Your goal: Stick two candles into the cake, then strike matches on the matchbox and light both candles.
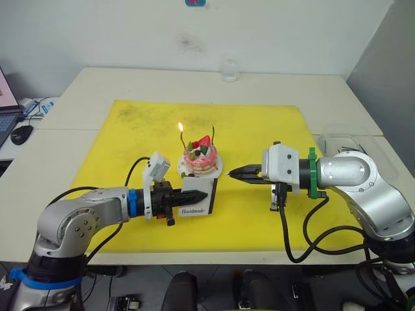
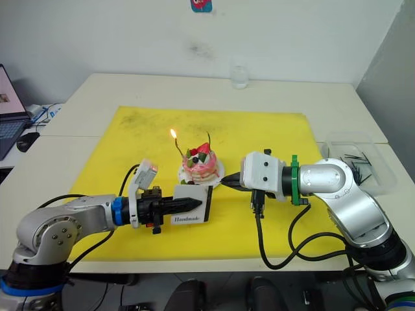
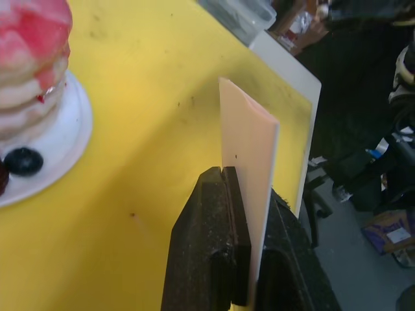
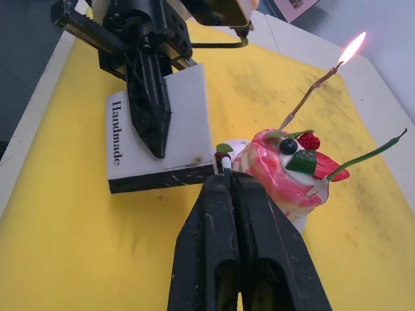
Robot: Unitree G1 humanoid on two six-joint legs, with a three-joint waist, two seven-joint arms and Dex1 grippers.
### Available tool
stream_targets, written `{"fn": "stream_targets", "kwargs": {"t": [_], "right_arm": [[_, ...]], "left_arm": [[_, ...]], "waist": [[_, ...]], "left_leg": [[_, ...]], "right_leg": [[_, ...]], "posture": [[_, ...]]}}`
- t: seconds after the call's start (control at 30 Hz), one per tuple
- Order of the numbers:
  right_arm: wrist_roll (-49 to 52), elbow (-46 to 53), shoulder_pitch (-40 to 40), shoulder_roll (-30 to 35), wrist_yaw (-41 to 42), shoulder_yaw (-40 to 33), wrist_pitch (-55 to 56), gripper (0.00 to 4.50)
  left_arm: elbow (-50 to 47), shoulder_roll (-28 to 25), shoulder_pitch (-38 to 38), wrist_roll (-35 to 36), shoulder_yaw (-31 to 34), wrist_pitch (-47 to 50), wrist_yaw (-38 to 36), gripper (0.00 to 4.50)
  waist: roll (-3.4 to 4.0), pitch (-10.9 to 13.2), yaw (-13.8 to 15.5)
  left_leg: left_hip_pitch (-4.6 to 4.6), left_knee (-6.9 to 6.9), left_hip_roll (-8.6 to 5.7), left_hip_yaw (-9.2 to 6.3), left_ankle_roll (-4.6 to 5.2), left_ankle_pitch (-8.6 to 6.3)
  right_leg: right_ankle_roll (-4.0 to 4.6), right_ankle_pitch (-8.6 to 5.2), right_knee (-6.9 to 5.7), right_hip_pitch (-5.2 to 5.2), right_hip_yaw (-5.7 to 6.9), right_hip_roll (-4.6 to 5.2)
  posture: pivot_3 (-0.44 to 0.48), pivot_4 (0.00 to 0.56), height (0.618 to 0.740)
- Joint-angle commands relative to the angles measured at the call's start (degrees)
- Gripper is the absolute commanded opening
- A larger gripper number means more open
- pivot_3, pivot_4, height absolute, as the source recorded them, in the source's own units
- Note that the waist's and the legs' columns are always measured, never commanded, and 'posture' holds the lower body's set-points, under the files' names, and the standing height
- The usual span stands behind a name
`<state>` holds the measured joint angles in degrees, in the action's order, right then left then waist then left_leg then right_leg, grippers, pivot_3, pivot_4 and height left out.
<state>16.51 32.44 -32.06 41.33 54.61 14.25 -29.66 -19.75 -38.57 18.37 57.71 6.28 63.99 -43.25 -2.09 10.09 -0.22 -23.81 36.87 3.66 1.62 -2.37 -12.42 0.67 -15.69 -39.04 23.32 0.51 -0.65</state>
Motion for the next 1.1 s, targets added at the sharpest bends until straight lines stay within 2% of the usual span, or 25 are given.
{"fn": "stream_targets", "kwargs": {"t": [0.03,0.23,0.57,1.1], "right_arm": [[2.11,2.56,1.78,-0.60,-0.82,-3.33,0.83,0.01],[8.36,5.23,7.39,-2.19,-2.40,-7.83,-2.22,0.01],[10.72,6.86,9.21,-2.91,-5.25,-7.86,-3.95,0.01],[3.24,3.93,8.61,-1.29,-4.24,-1.89,0.50,0.01]], "left_arm": [[2.52,1.59,3.40,5.98,3.01,3.93,1.90,0.00],[6.59,2.58,7.61,10.12,3.36,7.96,2.76,0.00],[7.76,3.11,9.50,12.16,3.21,10.09,3.36,0.00],[7.18,3.34,9.79,15.04,3.28,10.78,5.08,0.00]], "waist": [[-0.01,0.00,0.02],[-0.01,0.00,0.01],[-0.01,0.00,-0.08],[-0.01,0.00,-0.06]], "left_leg": [[0.00,0.01,0.00,0.00,0.00,0.00],[-0.01,-0.01,0.01,-0.02,0.00,0.00],[0.01,0.00,0.01,-0.04,0.00,0.00],[0.01,0.00,0.00,-0.03,0.00,0.00]], "right_leg": [[0.00,0.00,0.00,0.00,0.00,0.00],[-0.01,0.00,0.00,-0.01,0.00,-0.02],[0.00,0.00,-0.03,-0.01,0.01,-0.04],[-0.01,0.00,-0.01,-0.01,-0.01,-0.04]], "posture": [[0.000,0.150,0.740],[0.000,0.150,0.740],[0.000,0.150,0.740],[0.000,0.150,0.740]]}}
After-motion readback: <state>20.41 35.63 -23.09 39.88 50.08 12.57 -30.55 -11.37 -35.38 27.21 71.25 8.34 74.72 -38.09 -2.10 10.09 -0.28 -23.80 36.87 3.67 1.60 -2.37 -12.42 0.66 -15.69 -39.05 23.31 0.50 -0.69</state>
